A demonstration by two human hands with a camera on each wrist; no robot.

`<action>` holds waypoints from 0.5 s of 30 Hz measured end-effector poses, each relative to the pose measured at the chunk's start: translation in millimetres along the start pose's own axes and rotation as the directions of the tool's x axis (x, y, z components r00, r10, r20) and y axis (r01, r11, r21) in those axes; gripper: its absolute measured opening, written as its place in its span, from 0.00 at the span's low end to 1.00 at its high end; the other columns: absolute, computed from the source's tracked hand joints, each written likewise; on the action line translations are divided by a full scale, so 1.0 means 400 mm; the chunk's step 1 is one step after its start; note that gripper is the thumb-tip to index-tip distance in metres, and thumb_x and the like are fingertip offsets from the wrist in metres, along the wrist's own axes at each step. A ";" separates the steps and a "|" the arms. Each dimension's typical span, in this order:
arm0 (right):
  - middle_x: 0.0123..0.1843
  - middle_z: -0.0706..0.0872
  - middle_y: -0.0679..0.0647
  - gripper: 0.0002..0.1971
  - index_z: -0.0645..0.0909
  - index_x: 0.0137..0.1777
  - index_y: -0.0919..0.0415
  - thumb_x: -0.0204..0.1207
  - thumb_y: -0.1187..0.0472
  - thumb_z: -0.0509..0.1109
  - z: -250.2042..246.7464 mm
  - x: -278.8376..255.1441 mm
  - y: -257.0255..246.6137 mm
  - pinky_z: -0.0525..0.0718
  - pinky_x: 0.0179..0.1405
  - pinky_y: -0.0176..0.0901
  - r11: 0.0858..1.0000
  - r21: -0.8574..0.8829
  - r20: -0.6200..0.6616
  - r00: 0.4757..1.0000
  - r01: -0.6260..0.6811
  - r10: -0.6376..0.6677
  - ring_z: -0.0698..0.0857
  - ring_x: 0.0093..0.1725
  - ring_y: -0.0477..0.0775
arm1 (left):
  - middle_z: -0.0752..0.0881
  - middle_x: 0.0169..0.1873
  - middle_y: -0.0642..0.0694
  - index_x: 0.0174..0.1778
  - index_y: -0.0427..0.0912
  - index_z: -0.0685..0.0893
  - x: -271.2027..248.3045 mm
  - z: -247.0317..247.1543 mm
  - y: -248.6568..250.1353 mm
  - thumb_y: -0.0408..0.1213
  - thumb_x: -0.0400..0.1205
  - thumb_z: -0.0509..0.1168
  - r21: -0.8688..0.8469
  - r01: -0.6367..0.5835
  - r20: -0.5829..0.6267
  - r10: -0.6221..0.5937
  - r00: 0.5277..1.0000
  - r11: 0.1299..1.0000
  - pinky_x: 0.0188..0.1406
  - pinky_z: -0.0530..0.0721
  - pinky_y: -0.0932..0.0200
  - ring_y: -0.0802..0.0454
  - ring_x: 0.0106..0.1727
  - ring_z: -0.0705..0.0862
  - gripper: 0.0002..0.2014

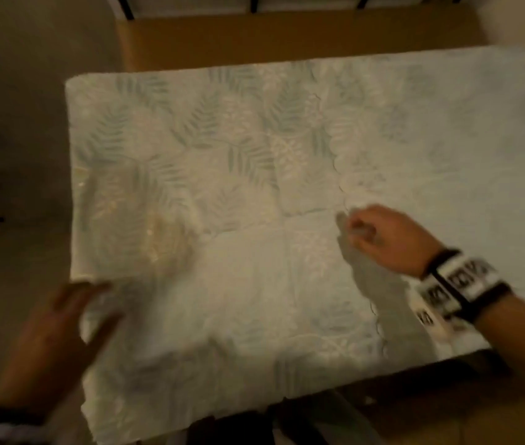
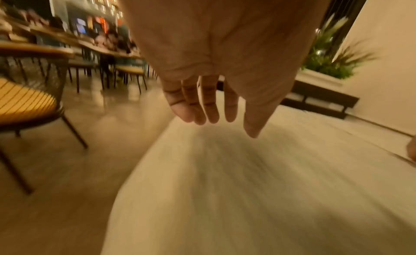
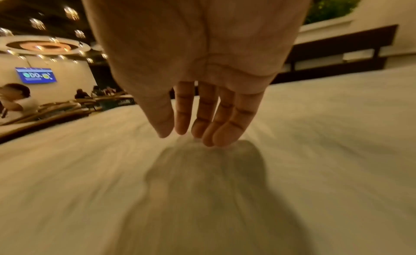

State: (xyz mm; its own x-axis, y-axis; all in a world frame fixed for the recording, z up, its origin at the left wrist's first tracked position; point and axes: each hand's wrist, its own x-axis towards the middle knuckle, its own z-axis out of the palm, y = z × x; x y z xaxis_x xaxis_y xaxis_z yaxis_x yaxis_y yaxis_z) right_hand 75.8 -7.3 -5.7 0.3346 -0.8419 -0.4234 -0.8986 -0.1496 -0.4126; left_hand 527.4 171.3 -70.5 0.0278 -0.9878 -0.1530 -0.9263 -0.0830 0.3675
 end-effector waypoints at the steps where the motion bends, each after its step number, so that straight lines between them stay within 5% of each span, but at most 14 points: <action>1: 0.49 0.81 0.45 0.30 0.84 0.56 0.54 0.74 0.28 0.60 0.047 -0.078 0.043 0.85 0.52 0.48 0.999 0.042 0.032 0.999 -0.035 0.034 0.84 0.46 0.48 | 0.83 0.59 0.46 0.64 0.53 0.84 -0.094 -0.013 0.077 0.60 0.70 0.68 -0.045 0.107 0.093 -0.103 0.990 0.993 0.49 0.85 0.49 0.46 0.49 0.84 0.27; 2: 0.51 0.78 0.39 0.34 0.82 0.59 0.48 0.71 0.20 0.57 0.089 -0.152 0.079 0.84 0.56 0.42 0.995 0.054 0.065 0.995 -0.079 0.076 0.82 0.49 0.43 | 0.83 0.57 0.47 0.63 0.53 0.84 -0.138 -0.068 0.102 0.62 0.70 0.67 -0.082 0.119 0.238 -0.096 0.966 0.989 0.50 0.83 0.53 0.47 0.49 0.83 0.28; 4: 0.57 0.74 0.36 0.33 0.77 0.61 0.38 0.67 0.17 0.56 0.160 -0.271 0.132 0.82 0.63 0.42 0.998 0.027 0.113 0.992 -0.055 0.052 0.79 0.59 0.43 | 0.80 0.57 0.51 0.65 0.55 0.81 -0.262 -0.002 0.169 0.64 0.69 0.66 -0.046 -0.010 0.259 0.021 0.966 0.999 0.50 0.82 0.58 0.49 0.50 0.80 0.29; 7: 0.65 0.74 0.41 0.34 0.74 0.69 0.37 0.66 0.23 0.67 0.208 -0.375 0.137 0.80 0.68 0.47 0.999 -0.035 0.182 0.983 0.012 -0.006 0.75 0.66 0.49 | 0.77 0.55 0.53 0.60 0.53 0.80 -0.316 0.052 0.182 0.56 0.71 0.64 0.003 -0.081 0.131 0.079 0.988 0.997 0.42 0.86 0.55 0.51 0.48 0.75 0.22; 11: 0.64 0.82 0.48 0.40 0.79 0.69 0.43 0.56 0.32 0.83 0.253 -0.417 0.130 0.91 0.53 0.47 0.957 -0.242 0.223 0.969 0.162 -0.107 0.84 0.57 0.54 | 0.81 0.51 0.53 0.50 0.51 0.85 -0.341 0.082 0.183 0.43 0.69 0.79 0.072 -0.128 0.157 0.116 0.981 0.989 0.40 0.87 0.59 0.52 0.46 0.79 0.15; 15: 0.53 0.91 0.45 0.31 0.87 0.57 0.44 0.52 0.43 0.91 0.280 -0.420 0.110 0.92 0.39 0.38 0.920 -0.314 0.225 0.960 0.234 -0.167 0.89 0.46 0.48 | 0.84 0.43 0.53 0.44 0.51 0.83 -0.351 0.072 0.160 0.45 0.77 0.66 0.126 -0.127 0.164 0.105 0.981 0.984 0.36 0.86 0.55 0.51 0.41 0.80 0.04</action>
State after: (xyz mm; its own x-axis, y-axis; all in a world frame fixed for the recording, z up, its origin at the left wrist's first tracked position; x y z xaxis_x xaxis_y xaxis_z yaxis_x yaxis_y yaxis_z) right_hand 11.8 185.6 -43.0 0.5351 -0.6663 -0.5194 -0.8378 -0.4974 -0.2252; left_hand 453.2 308.3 -52.0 -0.1320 -0.9559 -0.2623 -0.9622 0.0599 0.2658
